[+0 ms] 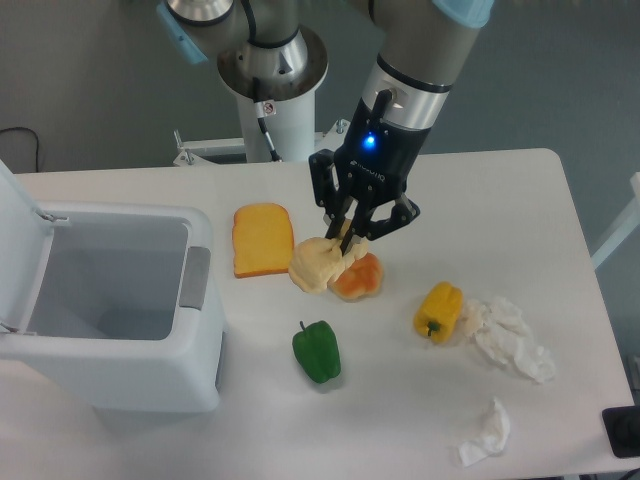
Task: Place the square bread in the trash can
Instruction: 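Lift the held roll and carry it over the open white bin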
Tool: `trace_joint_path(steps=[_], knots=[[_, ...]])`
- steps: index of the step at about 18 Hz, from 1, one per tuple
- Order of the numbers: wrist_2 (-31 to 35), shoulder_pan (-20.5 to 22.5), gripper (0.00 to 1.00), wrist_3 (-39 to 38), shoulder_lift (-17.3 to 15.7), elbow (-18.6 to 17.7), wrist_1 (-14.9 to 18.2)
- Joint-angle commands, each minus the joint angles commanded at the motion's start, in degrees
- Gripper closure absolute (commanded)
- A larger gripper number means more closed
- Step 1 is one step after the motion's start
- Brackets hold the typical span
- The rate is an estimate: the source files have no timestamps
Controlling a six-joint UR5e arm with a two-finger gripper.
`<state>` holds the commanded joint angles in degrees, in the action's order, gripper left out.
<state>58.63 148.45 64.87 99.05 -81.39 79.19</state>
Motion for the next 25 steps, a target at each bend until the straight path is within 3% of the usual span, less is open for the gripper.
trace_joint_path(steps=[13,19,25], knots=[[-8.0,-0.5,0.74,-10.2,-2.4,-0.1,-0.8],[-11.3,-3.9,0.74,-14.5,-2.4,-0.3,-0.9],[-13.2,-7.7,0.74,-22.1,-1.4,-0.4,-5.6]])
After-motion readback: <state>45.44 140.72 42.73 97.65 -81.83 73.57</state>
